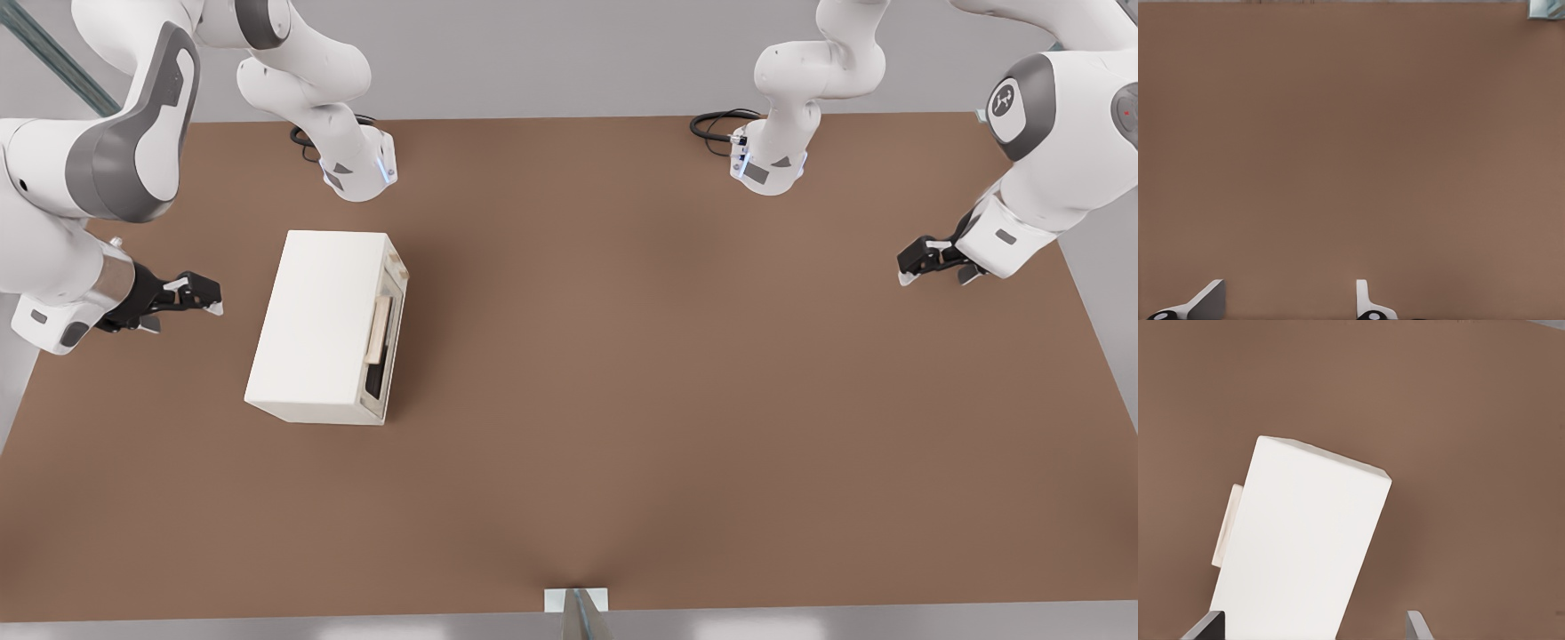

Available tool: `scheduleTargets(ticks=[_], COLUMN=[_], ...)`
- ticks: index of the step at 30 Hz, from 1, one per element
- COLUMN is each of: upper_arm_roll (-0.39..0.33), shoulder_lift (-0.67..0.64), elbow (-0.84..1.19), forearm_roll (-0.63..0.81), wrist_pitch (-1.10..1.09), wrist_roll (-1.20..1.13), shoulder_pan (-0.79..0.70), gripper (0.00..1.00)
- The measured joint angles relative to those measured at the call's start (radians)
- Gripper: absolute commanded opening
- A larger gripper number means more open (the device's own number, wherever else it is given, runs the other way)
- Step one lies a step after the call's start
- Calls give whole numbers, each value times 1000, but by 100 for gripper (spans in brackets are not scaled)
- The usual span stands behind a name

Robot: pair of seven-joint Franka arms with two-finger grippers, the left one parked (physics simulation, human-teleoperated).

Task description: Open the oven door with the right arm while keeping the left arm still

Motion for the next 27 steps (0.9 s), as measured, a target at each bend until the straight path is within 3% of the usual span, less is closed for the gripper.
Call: scheduleTargets(ticks=[3, 4, 5, 11, 15, 27], upper_arm_roll=[6, 10, 13, 20, 139, 197], shoulder_lift=[3, 9, 16, 242, 272, 334], elbow=[-3, -4, -4, -8, -95, -225], forearm_roll=[0, 0, -9, -345, -525, -634], wrist_pitch=[-2, -5, -10, -82, -106, -130], wrist_roll=[-5, -8, -10, 55, 177, 563], shoulder_pan=[6, 20, 33, 393, 437, 527], gripper=[100, 92, 0, 0, 0, 0])
